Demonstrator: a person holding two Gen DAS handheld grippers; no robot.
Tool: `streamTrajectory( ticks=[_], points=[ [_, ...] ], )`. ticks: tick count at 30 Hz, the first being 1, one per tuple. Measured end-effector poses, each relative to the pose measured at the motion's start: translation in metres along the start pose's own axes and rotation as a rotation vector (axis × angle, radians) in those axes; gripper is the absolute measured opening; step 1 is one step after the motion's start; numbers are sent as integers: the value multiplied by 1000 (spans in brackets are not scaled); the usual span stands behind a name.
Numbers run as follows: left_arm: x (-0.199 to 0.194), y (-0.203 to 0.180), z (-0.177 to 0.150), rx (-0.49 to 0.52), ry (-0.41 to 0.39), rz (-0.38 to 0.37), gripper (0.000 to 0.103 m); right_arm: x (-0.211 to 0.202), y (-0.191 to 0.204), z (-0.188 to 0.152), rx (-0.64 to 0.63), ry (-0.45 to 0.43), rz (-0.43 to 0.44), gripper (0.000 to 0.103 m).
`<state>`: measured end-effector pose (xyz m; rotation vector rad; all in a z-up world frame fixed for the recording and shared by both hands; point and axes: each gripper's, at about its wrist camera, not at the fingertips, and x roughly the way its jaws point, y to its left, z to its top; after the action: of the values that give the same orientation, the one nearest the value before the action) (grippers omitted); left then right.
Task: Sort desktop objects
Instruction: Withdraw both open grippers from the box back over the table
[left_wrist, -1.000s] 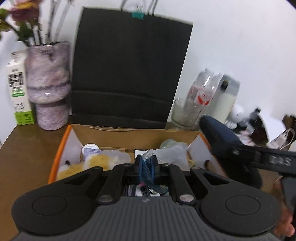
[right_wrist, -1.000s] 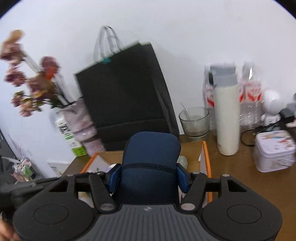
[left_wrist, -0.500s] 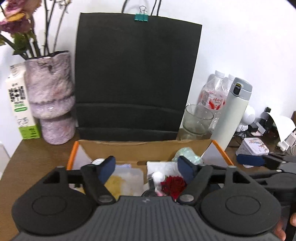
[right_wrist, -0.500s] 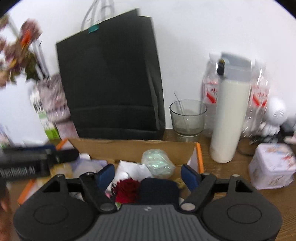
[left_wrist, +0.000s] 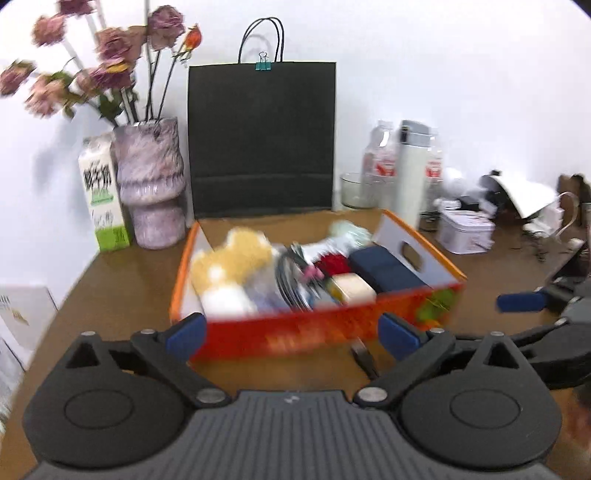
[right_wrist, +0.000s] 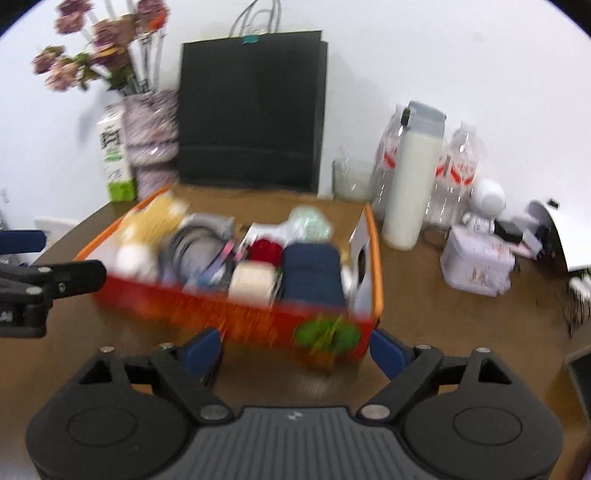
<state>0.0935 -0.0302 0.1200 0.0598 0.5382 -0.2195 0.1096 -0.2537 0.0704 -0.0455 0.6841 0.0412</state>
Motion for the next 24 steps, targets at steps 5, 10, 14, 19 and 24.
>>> streamTrajectory(
  ticks=[5, 10, 14, 19, 24],
  points=[
    [-38, 0, -61, -35, -14, -4, 103, -38, 13, -69, -52, 21, -30, 91],
    [-71, 4, -112, -165, 5, -7, 103, -78, 12, -137, 9, 36, -29, 92],
    [-101, -9, -147, -176, -18, 13, 103, -111, 13, -179, 27, -3, -42, 92],
    [-125, -27, -171, -98, -36, 74, 103, -148, 19, -197, 9, -104, -58, 97],
    [-127, -29, -167, -98, -37, 66, 103, -154, 19, -192, 11, -141, -29, 96]
  ],
)
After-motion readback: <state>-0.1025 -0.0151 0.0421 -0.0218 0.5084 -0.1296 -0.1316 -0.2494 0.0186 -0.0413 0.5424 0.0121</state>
